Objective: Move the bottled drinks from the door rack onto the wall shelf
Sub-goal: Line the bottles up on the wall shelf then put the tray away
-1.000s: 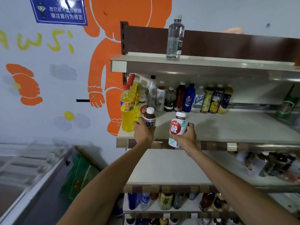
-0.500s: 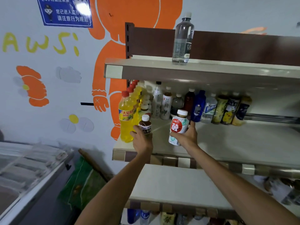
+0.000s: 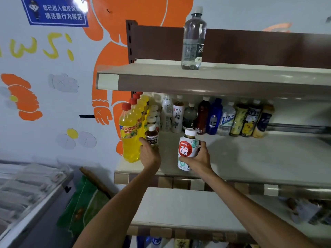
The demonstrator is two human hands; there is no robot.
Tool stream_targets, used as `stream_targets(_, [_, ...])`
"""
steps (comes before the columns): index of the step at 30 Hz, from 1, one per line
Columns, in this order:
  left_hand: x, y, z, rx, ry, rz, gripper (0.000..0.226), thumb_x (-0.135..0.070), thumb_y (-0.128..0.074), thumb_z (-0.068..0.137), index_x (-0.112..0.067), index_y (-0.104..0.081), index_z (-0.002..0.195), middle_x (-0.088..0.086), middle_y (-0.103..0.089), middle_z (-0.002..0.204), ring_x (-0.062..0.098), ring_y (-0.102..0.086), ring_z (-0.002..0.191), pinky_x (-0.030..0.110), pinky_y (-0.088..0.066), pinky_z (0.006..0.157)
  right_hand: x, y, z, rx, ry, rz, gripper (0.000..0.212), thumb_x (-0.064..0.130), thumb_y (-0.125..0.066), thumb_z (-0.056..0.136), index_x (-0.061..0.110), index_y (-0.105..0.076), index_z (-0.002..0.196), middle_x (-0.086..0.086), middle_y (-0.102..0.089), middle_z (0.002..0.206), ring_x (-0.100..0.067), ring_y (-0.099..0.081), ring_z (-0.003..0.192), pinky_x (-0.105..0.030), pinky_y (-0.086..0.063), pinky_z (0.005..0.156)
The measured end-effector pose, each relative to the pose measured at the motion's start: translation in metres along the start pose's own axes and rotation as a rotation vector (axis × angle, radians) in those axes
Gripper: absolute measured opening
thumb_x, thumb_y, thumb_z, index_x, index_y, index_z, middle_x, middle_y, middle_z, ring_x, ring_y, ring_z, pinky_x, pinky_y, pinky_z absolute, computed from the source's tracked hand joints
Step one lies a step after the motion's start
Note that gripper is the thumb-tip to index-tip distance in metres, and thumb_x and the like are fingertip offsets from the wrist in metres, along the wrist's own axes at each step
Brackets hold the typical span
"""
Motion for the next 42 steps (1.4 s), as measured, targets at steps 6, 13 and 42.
stream_targets(6, [0.003,0.005,0.003,0.063,-0.027,0.035,0.039,-0.009,-0.060,0.090,-0.009,-0.036,0.121,0.021,-0.058,0.111,0.041,-0.057,0.099,0.048,-0.050,0.075,0.016,-0.012,-0.007,-0.034,0.013,0.000,0.070,0.005,-0.085,0.068,0.019,-0.043,0.121,0.004,-0.055,0.111,-0.013,-0.055,0.101,-0.046,-0.050,0.094])
stream_targets(13, [0.003,0.020,0.009,0.132,-0.041,0.046,0.032,-0.006,-0.056,0.092,-0.007,-0.039,0.119,0.020,-0.059,0.114,0.038,-0.058,0.101,0.046,-0.049,0.079,0.028,-0.032,-0.021,-0.055,0.016,-0.028,0.069,0.010,-0.088,0.065,0.025,-0.042,0.113,-0.003,-0.060,0.122,-0.023,-0.059,0.113,-0.047,-0.051,0.094])
stream_targets(42, [0.059,0.128,0.023,0.643,-0.652,0.792,0.036,-0.035,-0.073,0.082,-0.011,-0.069,0.109,0.008,-0.069,0.105,0.027,-0.065,0.091,0.036,-0.056,0.080,0.034,-0.143,-0.027,-0.025,0.065,-0.195,0.078,0.014,-0.090,0.060,0.014,-0.045,0.124,-0.006,-0.059,0.122,-0.024,-0.059,0.110,-0.036,-0.052,0.089])
Point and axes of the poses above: each hand's wrist, its own z-axis towards the middle knuckle, its own y-axis out of the back of the hand, x = y × z, the point moved 1 cm from there along z, towards the middle knuckle
